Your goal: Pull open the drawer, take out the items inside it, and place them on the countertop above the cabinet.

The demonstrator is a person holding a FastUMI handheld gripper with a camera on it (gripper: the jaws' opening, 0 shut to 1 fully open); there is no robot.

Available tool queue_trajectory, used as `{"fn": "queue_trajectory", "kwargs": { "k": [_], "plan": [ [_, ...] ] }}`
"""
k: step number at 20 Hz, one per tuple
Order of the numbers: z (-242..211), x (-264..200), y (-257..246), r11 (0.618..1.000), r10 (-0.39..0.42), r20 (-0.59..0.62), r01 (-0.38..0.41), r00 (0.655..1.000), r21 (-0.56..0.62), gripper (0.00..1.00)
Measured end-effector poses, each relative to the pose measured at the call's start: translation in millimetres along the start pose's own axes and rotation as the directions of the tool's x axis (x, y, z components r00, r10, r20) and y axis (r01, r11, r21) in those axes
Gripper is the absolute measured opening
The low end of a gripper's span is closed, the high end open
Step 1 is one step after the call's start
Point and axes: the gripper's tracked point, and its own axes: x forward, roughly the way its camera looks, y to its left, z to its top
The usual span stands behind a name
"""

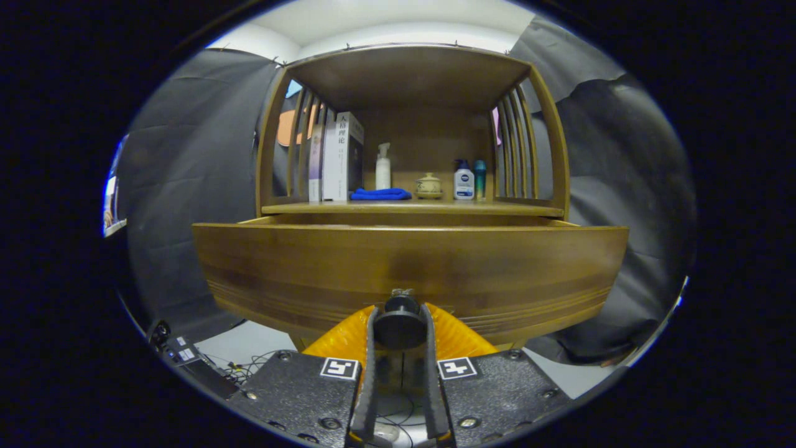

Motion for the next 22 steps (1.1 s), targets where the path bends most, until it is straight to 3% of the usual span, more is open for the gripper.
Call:
{"fn": "queue_trajectory", "kwargs": {
  "k": [6, 11, 17, 22],
  "plan": [
    [-2.9, -1.0, 0.1, 1.0, -0.005, 0.012, 0.006, 1.0, -0.021, 0.33],
    [4.0, -6.2, -5.2, 1.0, -0.011, 0.043, 0.012, 0.999, -0.019, 0.58],
    [55.9, -30.8, -13.1, 0.996, -0.02, 0.221, 0.04, 0.975, -0.085, 0.89],
    [117.9, -32.3, -13.9, 0.997, 0.014, 0.298, 0.008, 0.954, -0.072, 0.92]
  ]
}}
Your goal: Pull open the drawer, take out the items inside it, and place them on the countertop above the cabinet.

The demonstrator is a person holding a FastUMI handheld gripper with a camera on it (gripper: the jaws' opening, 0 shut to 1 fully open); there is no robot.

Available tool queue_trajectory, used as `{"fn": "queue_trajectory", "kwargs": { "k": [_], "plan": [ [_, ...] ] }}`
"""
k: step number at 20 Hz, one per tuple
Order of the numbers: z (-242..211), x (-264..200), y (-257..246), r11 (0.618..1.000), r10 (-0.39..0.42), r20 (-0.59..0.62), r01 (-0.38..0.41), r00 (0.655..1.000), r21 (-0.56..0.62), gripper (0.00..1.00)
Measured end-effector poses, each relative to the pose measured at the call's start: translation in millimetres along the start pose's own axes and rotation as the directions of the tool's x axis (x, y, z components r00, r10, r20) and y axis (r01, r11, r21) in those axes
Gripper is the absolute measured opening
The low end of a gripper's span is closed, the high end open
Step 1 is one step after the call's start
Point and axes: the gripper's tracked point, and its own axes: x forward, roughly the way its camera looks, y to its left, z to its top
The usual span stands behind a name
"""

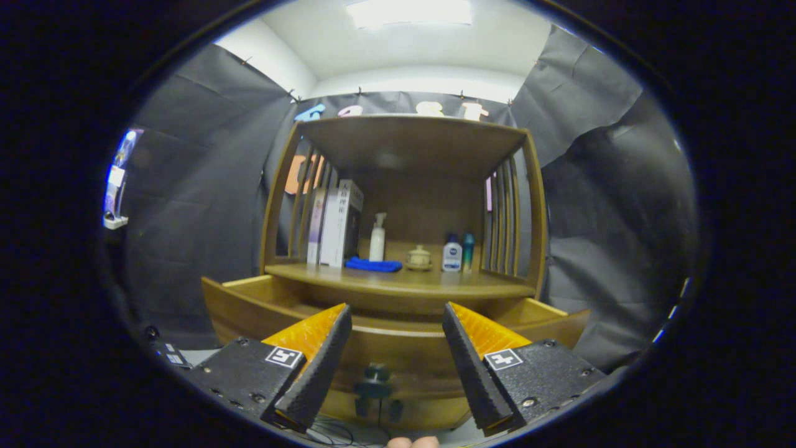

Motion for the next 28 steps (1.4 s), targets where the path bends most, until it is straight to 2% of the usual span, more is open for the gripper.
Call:
{"fn": "queue_trajectory", "kwargs": {
  "k": [2, 6, 8, 11, 13, 15, 17, 20, 23, 28],
  "plan": [
    [15.0, 16.0, -1.2, 0.999, 0.032, -0.03, -0.032, 0.999, -0.009, 0.92],
    [22.6, 54.1, 0.1, 0.996, 0.081, -0.191, -0.086, 0.978, -0.018, 0.92],
    [18.3, 70.6, 5.3, 0.995, 0.099, -0.282, -0.103, 0.954, -0.002, 0.92],
    [3.1, 88.4, 11.0, 0.992, 0.102, -0.427, -0.121, 0.898, -0.019, 0.92],
    [-17.2, 96.7, 10.9, 0.994, 0.075, -0.534, -0.108, 0.842, -0.03, 0.92],
    [-34.5, 99.9, 22.4, 0.992, 0.123, -0.627, -0.118, 0.769, 0.05, 0.92],
    [-54.4, 105.5, 22.0, 0.991, 0.131, -0.696, -0.104, 0.706, 0.081, 0.89],
    [-76.1, 116.1, 21.6, 0.993, 0.101, -0.768, -0.108, 0.633, 0.042, 0.86],
    [-95.3, 115.2, 23.5, 0.991, 0.102, -0.836, -0.125, 0.54, 0.04, 0.83],
    [-113.9, 114.1, 23.5, 0.992, 0.1, -0.874, -0.117, 0.475, 0.049, 0.71]
  ]
}}
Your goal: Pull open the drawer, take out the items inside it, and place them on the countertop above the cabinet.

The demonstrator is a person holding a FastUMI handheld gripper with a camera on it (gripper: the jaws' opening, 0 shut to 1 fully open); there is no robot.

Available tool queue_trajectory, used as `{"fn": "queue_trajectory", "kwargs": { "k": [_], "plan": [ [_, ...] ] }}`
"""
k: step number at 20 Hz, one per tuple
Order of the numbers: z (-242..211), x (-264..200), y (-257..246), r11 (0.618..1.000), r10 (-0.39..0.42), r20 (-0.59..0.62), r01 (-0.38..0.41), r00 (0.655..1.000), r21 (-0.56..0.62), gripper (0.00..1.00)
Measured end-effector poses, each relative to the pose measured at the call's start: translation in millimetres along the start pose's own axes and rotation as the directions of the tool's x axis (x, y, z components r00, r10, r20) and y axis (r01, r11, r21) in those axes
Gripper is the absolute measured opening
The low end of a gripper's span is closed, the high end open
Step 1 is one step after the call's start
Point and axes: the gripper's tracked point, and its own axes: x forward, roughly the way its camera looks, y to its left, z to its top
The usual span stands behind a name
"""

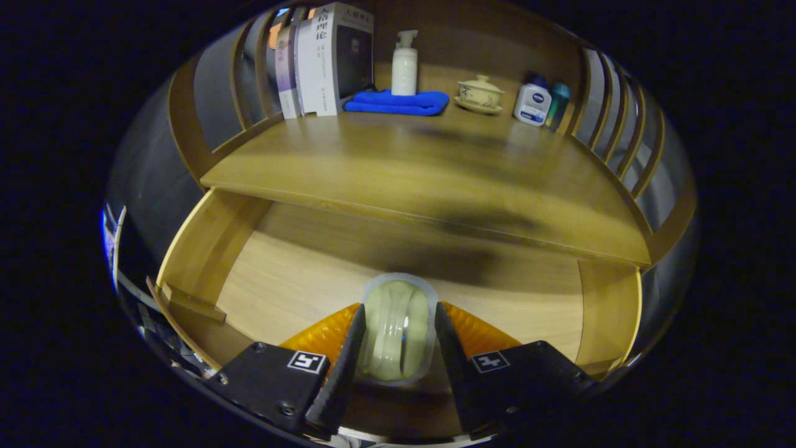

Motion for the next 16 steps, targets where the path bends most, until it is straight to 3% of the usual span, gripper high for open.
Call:
{"fn": "queue_trajectory", "kwargs": {
  "k": [10, 16],
  "plan": [
    [-6.2, 6.5, 2.5, 1.0, 0.006, -0.016, -0.006, 1.0, -0.026, 0.17],
    [-1.9, -2.3, 4.6, 0.999, 0.018, -0.009, -0.019, 1.0, -0.039, 0.14]
  ]
}}
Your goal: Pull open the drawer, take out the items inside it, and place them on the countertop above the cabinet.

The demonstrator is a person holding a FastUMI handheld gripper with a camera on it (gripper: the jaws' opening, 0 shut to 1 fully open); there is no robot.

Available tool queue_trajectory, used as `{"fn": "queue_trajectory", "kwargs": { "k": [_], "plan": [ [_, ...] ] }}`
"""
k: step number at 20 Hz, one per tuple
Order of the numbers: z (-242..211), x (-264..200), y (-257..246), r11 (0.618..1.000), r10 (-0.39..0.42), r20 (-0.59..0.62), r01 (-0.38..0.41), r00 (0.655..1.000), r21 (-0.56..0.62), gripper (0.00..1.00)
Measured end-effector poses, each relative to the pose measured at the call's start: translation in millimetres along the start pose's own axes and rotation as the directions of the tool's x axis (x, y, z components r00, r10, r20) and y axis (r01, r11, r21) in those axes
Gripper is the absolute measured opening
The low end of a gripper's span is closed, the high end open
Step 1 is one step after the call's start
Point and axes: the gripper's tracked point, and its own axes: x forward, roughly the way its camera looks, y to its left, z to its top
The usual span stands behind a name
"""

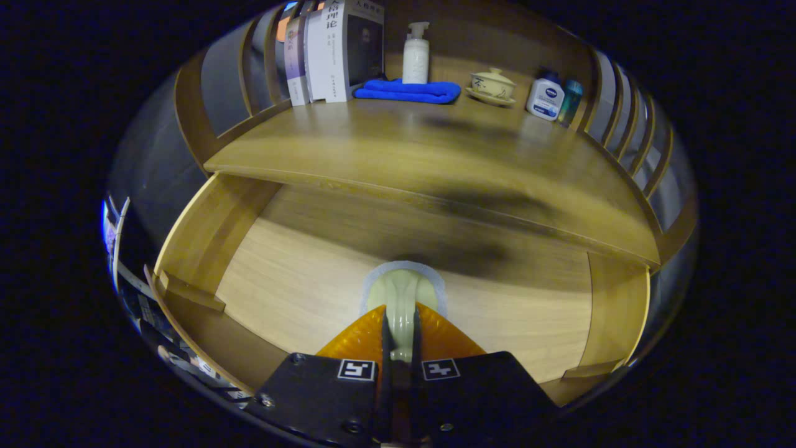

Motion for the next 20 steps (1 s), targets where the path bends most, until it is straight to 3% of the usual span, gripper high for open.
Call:
{"fn": "queue_trajectory", "kwargs": {
  "k": [20],
  "plan": [
    [47.4, -98.2, -4.7, 0.998, 0.008, 0.137, 0.001, 0.991, -0.07, 0.14]
  ]
}}
